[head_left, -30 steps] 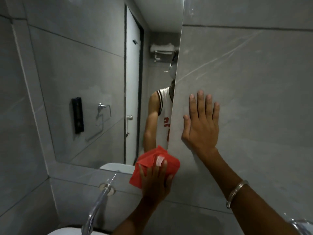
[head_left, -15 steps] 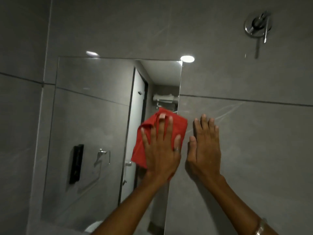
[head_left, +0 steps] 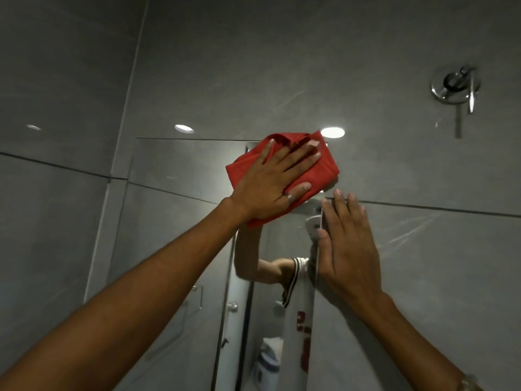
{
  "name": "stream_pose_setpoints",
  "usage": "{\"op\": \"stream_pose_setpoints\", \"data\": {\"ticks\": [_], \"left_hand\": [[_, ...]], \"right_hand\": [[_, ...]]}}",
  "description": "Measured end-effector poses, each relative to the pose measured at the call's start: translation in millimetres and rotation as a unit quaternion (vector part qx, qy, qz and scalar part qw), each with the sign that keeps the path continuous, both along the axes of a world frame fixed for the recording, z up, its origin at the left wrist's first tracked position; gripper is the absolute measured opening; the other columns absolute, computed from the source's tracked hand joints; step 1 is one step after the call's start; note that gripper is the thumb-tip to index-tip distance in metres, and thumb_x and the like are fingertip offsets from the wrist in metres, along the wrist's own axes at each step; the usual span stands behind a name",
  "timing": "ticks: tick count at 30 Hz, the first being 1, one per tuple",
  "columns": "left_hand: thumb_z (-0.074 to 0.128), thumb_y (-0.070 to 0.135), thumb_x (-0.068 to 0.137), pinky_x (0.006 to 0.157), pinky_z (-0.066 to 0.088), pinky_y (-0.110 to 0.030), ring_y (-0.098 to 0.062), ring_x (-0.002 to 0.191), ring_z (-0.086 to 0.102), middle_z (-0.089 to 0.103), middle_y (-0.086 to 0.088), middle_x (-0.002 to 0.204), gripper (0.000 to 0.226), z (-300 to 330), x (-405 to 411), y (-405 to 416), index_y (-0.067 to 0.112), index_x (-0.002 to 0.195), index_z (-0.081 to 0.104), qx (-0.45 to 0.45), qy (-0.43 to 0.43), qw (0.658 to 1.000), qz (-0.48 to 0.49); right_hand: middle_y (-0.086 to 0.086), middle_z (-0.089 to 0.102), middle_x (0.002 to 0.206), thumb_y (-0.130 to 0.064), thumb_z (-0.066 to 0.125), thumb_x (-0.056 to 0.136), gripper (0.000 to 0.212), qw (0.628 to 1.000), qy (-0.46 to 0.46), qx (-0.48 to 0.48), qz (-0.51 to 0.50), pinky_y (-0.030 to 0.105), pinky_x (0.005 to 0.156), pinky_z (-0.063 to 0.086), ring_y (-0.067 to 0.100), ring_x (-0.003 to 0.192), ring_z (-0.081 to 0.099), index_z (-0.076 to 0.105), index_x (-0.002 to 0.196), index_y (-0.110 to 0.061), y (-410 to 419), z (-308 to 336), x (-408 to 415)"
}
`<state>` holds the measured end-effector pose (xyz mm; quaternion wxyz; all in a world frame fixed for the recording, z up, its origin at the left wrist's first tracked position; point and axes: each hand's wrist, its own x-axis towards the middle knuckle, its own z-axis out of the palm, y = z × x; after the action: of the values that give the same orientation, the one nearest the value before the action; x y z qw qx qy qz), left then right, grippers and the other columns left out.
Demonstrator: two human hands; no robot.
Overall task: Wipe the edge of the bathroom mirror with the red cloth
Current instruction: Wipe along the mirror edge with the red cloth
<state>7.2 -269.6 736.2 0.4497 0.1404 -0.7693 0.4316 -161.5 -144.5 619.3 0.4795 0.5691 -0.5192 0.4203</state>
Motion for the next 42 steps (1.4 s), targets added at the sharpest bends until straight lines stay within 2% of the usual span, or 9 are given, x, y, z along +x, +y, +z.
{"op": "stream_pose_setpoints", "data": {"ticks": [5,10,15,19,25,28,32,38,42], "left_hand": [[0.023,0.056,0.108,0.130,-0.001,-0.052,-0.015,0.162,0.002,0.007,0.004,0.175,0.066,5.6,60.5,-39.9,0.028,0.166,0.008,0.009,-0.008,1.000,0.004],[0.023,0.051,0.110,0.128,0.009,-0.060,-0.015,0.162,0.004,0.006,0.005,0.175,0.062,-6.0,139.4,-79.5,0.031,0.166,0.007,0.118,0.140,0.983,0.005],[0.020,0.048,0.110,0.129,0.011,-0.057,-0.017,0.161,0.011,0.016,0.000,0.174,0.060,-39.5,182.0,-109.7,0.026,0.166,0.014,0.216,0.337,0.916,-0.040],[0.016,0.058,0.106,0.130,0.003,-0.054,-0.018,0.162,0.002,0.008,0.002,0.175,0.067,-53.1,191.9,-119.8,0.028,0.166,0.008,0.283,0.417,0.862,-0.058],[0.013,0.062,0.106,0.130,0.000,-0.054,-0.016,0.162,-0.002,0.001,0.005,0.175,0.069,-99.6,183.0,-109.7,0.030,0.166,0.002,0.297,0.415,0.858,-0.056],[0.017,0.053,0.108,0.130,0.000,-0.054,-0.016,0.162,-0.001,0.003,0.003,0.175,0.065,-154.1,173.6,-103.4,0.026,0.166,0.004,0.291,0.400,0.867,-0.051],[0.020,0.049,0.109,0.130,-0.001,-0.055,-0.005,0.158,-0.002,0.006,0.008,0.172,0.063,-248.1,170.9,-102.4,0.024,0.166,0.008,0.292,0.373,0.880,-0.037],[0.029,0.036,0.107,0.125,0.011,-0.067,-0.035,0.159,0.015,0.021,-0.017,0.170,0.067,-366.7,168.6,-96.7,-0.002,0.161,0.021,0.292,0.406,0.866,-0.005],[0.031,0.041,0.105,0.127,0.011,-0.063,-0.040,0.157,0.018,0.024,-0.026,0.167,0.073,-426.4,167.7,-83.1,-0.008,0.158,0.025,0.344,0.429,0.835,-0.002]], "right_hand": [[0.013,0.020,0.173,-0.043,0.023,0.103,0.068,0.998,0.018,0.025,-0.049,0.054,0.132,0.017,0.031,0.163,0.014,0.033,0.162,-0.011,-2.7,2.0,1.2],[0.013,0.015,0.174,-0.045,0.021,0.104,0.069,0.997,0.034,0.027,-0.064,0.055,0.132,0.015,0.031,0.164,0.011,0.029,0.163,-0.011,-9.8,-3.0,-2.0],[0.015,0.014,0.175,-0.046,0.020,0.105,0.069,0.994,0.051,0.030,-0.097,0.057,0.132,0.016,0.032,0.164,0.011,0.027,0.164,-0.012,-10.1,-4.0,-3.2],[0.015,0.014,0.175,-0.047,0.021,0.105,0.069,0.993,0.056,0.028,-0.102,0.056,0.132,0.014,0.032,0.164,0.010,0.027,0.165,-0.013,-11.1,-4.2,-2.9],[0.016,0.007,0.176,-0.050,0.018,0.105,0.073,0.993,0.049,0.025,-0.107,0.054,0.133,0.008,0.033,0.164,0.005,0.017,0.167,-0.012,-14.1,-23.4,-2.8],[0.016,0.007,0.176,-0.050,0.022,0.105,0.075,0.992,0.041,0.023,-0.115,0.054,0.133,0.007,0.033,0.164,0.006,0.014,0.167,-0.009,-14.2,-47.9,-3.0],[0.017,0.013,0.175,-0.048,0.032,0.105,0.074,0.989,0.056,0.021,-0.138,0.055,0.133,0.010,0.035,0.164,0.012,0.020,0.166,-0.007,-15.0,-92.4,-10.5],[0.016,0.014,0.175,-0.051,0.023,0.108,0.072,0.988,0.069,0.011,-0.138,0.048,0.134,0.000,0.034,0.163,0.011,0.017,0.167,-0.009,-15.4,-140.0,-20.6],[0.017,0.015,0.174,-0.052,0.025,0.108,0.074,0.989,0.049,0.006,-0.141,0.044,0.132,-0.006,0.036,0.162,0.015,0.012,0.167,-0.009,-17.3,-157.0,-21.7]]}}
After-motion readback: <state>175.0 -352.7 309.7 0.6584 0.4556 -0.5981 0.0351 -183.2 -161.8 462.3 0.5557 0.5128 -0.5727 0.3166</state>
